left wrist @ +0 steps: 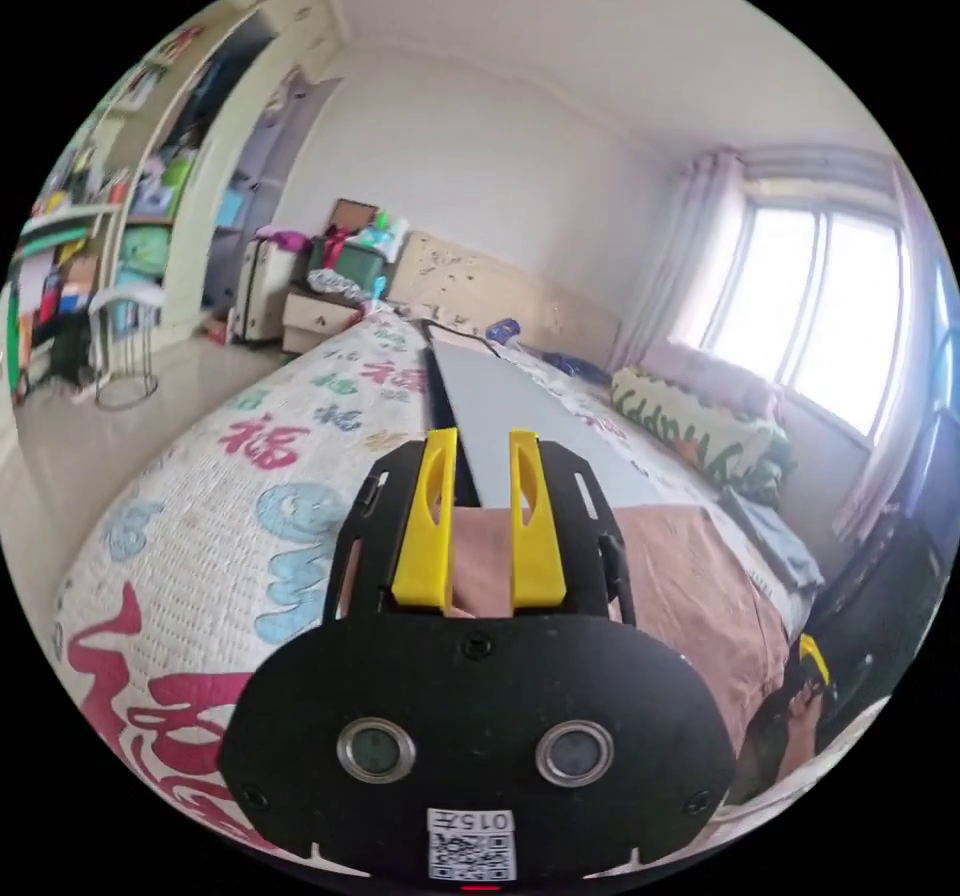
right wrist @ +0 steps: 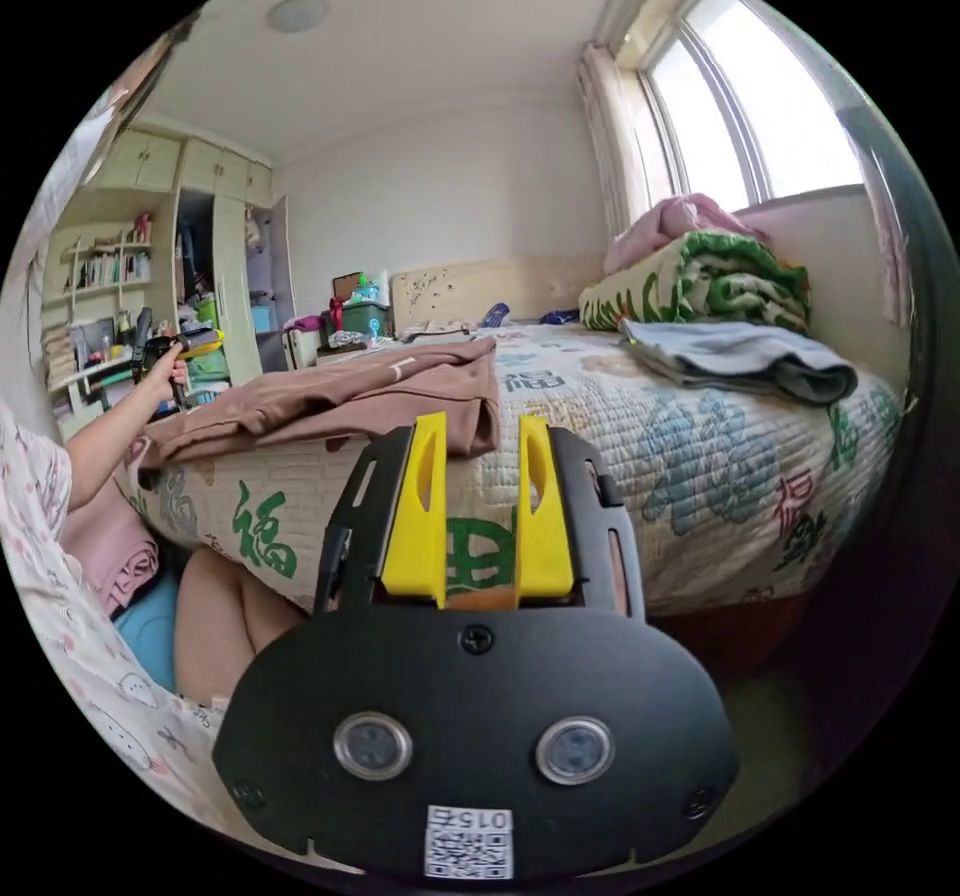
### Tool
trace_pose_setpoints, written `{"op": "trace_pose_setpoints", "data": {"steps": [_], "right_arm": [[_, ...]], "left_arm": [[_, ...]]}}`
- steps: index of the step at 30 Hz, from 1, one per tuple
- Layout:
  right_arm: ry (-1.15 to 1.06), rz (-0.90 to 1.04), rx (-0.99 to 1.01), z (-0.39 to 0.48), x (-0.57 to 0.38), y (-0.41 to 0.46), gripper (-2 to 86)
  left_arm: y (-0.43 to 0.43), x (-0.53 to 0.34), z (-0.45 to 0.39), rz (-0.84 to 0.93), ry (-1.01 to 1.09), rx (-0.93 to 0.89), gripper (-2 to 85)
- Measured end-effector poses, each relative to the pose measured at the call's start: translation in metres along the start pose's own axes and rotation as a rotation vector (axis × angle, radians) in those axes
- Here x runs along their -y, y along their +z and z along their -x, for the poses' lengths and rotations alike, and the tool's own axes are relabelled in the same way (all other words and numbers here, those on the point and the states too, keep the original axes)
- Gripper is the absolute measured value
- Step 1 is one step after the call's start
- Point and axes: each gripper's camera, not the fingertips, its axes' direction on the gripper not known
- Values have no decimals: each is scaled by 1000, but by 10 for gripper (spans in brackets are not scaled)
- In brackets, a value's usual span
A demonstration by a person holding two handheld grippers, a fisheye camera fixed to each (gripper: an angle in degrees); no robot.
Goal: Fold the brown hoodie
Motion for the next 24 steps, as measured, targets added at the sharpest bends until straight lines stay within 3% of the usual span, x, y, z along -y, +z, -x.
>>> {"op": "trace_pose_setpoints", "data": {"steps": [6,8,14,19,24], "right_arm": [[101,37,135,-25,27,20,112],[160,57,180,-36,36,24,105],[178,57,235,-59,63,6,97],[225,47,336,-94,69,-9,76],[237,32,400,-123,68,-23,64]], "left_arm": [[88,-34,-207,123,387,-34,148],[140,-53,-289,256,498,-129,152],[277,-111,-453,491,608,-270,158],[366,-161,-518,644,678,-149,146],[413,-195,-510,742,674,2,131]]}}
